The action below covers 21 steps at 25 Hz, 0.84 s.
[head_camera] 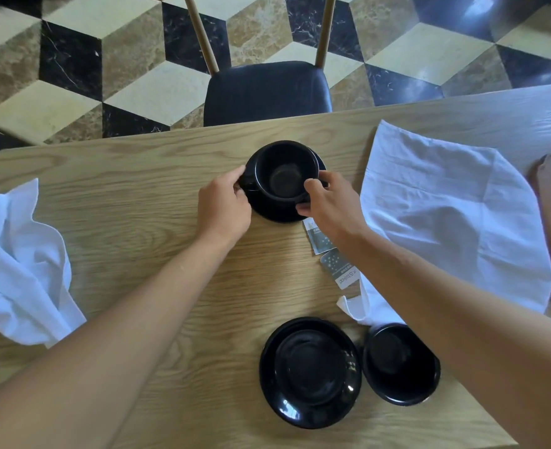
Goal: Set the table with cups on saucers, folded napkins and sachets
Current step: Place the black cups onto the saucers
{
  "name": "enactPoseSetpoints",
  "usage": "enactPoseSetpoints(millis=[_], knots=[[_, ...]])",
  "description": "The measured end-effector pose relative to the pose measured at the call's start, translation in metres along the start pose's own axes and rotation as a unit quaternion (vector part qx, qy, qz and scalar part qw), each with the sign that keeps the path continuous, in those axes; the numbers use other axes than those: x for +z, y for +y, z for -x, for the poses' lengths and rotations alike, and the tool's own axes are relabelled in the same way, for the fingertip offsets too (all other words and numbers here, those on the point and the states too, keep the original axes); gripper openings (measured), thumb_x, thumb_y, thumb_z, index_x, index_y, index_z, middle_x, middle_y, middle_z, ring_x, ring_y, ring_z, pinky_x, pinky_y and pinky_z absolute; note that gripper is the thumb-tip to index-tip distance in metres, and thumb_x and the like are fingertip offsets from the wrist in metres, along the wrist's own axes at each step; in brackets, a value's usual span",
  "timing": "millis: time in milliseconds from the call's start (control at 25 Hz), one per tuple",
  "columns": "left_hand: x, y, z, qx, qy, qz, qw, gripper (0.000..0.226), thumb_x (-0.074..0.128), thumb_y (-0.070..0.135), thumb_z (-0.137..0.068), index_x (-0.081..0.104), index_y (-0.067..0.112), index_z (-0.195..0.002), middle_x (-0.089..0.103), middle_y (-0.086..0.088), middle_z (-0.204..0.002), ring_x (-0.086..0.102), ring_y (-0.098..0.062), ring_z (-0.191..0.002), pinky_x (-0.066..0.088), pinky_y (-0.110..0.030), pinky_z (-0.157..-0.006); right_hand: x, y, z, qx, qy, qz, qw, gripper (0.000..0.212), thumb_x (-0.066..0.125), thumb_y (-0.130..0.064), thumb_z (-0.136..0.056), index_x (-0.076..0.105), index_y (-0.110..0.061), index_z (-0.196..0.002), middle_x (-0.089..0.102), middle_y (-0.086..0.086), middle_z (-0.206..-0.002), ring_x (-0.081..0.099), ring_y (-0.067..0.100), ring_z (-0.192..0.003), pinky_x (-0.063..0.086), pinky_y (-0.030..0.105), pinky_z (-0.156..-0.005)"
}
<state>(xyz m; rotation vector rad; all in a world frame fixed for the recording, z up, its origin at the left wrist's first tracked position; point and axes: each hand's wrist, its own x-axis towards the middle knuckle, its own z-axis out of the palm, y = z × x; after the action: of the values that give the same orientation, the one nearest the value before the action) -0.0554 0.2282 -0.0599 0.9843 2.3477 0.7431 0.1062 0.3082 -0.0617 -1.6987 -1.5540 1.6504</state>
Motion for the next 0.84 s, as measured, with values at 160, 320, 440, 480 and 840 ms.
enactPoseSetpoints(millis=[160, 320, 440, 480, 840], knots=[[0.002, 0.0, 0.026, -0.041, 0.0, -0.011, 0.999, 0.059, 0.058, 0.011, -0.093, 0.04, 0.014, -0.149, 0.051, -0.006, -0.145, 0.054, -0.024, -0.126, 0.044, -0.037, -0.109, -0.015, 0.002, 0.019, -0.011, 0.016, -0.008, 1.0, 0.026, 0.049, -0.036, -0.095, 0.064, -0.023, -0.111, 0.071, -0.005, -0.087, 0.076, 0.01, -0.074, 0.061, 0.044, -0.087], [0.003, 0.0, 0.075, -0.062, -0.005, 0.006, 0.998, 0.029, 0.058, 0.012, -0.09, 0.058, 0.013, -0.119, 0.059, -0.004, -0.117, 0.059, -0.022, -0.101, 0.051, -0.038, -0.091, -0.046, 0.015, 0.061, -0.053, 0.08, 0.054, 0.994, 0.015, 0.049, -0.031, -0.091, 0.064, -0.031, -0.09, 0.074, -0.004, -0.096, 0.075, 0.015, -0.083, 0.058, 0.049, -0.087], [0.009, 0.005, 0.12, -0.022, -0.049, 0.025, 0.998, 0.012, 0.058, 0.012, -0.088, 0.063, 0.016, -0.098, 0.064, 0.0, -0.097, 0.06, -0.02, -0.091, 0.051, -0.034, -0.081, -0.072, 0.045, 0.096, -0.048, 0.129, 0.094, 0.986, 0.017, 0.051, -0.024, -0.092, 0.066, -0.027, -0.096, 0.073, -0.003, -0.097, 0.071, 0.023, -0.091, 0.056, 0.047, -0.088], [0.013, 0.009, 0.135, -0.014, -0.067, 0.033, 0.997, 0.01, 0.057, 0.014, -0.088, 0.064, 0.019, -0.093, 0.065, 0.003, -0.09, 0.063, -0.02, -0.089, 0.049, -0.03, -0.076, -0.08, 0.056, 0.109, -0.042, 0.147, 0.098, 0.983, 0.018, 0.052, -0.021, -0.092, 0.068, -0.026, -0.098, 0.072, -0.004, -0.095, 0.07, 0.022, -0.088, 0.055, 0.041, -0.085], [0.065, 0.05, 0.22, 0.05, -0.303, -0.032, 0.951, 0.029, 0.049, 0.021, -0.093, 0.07, 0.002, -0.087, 0.07, -0.017, -0.071, 0.068, -0.036, -0.07, 0.059, -0.047, -0.075, -0.138, 0.148, 0.215, 0.025, 0.22, 0.148, 0.964, 0.018, 0.058, -0.014, -0.093, 0.072, -0.012, -0.104, 0.062, 0.004, -0.108, 0.06, 0.015, -0.091, 0.041, 0.022, -0.081]])
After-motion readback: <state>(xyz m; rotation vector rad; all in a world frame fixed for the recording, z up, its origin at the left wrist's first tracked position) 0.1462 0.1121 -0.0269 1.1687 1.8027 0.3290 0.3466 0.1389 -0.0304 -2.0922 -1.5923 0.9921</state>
